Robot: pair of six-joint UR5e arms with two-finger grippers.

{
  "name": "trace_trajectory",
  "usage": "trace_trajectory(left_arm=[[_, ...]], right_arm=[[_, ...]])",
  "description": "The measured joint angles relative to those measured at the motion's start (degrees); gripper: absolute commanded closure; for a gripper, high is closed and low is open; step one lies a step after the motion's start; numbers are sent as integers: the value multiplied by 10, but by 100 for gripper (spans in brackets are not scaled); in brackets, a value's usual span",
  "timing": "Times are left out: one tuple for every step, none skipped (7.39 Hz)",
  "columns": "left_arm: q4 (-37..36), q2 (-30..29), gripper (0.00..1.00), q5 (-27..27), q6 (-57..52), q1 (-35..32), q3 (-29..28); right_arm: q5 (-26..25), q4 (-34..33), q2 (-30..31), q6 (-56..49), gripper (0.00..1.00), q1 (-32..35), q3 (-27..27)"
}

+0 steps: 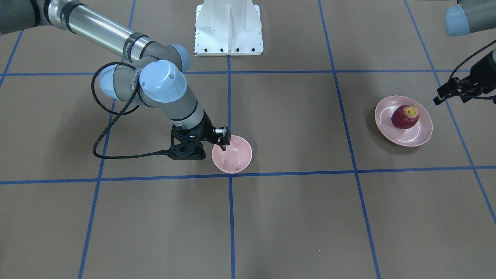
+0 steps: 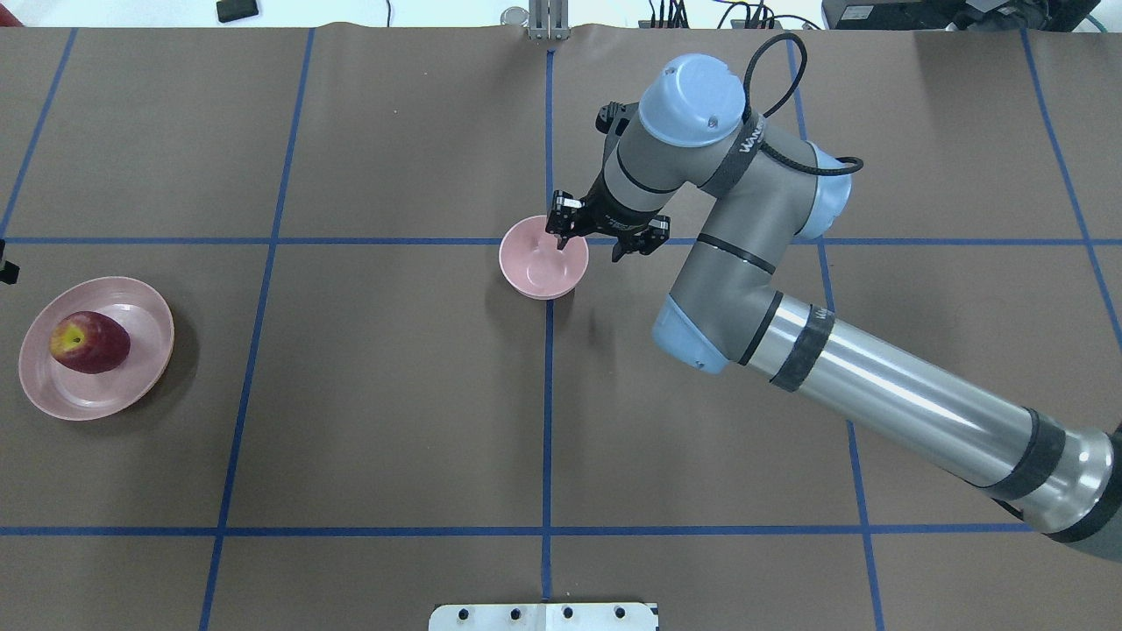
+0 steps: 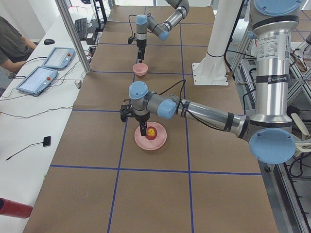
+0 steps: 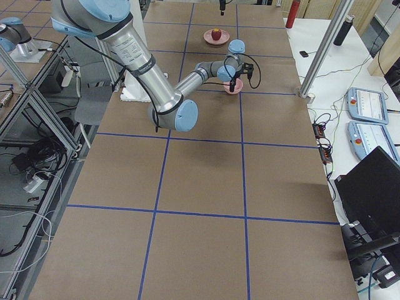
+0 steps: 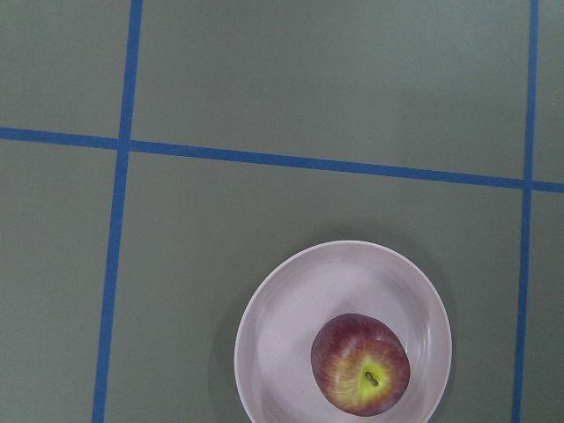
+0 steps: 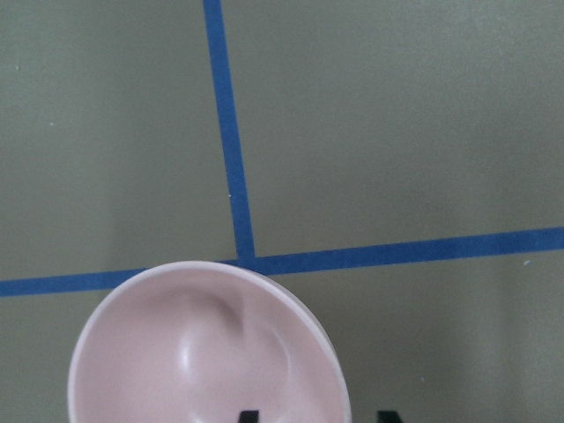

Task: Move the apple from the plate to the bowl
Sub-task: 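Withdraw the right gripper while the left gripper reaches down to the red apple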

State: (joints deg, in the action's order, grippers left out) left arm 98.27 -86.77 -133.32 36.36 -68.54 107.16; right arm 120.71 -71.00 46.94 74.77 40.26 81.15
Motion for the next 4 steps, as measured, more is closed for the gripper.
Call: trace_trajectory(left_arm=[[25, 0, 2, 23, 35, 31, -5], [53, 0, 2, 41, 59, 59, -17], [79, 0, 2, 50, 71, 77, -31], [97, 1, 2, 55, 82, 92, -43]], right_arm=[[22, -8, 37, -2, 0, 21, 44], [35, -11, 85, -5, 0, 40, 90], [38, -13, 126, -8, 0, 53, 126], [35, -13, 146, -10, 0, 56, 143]])
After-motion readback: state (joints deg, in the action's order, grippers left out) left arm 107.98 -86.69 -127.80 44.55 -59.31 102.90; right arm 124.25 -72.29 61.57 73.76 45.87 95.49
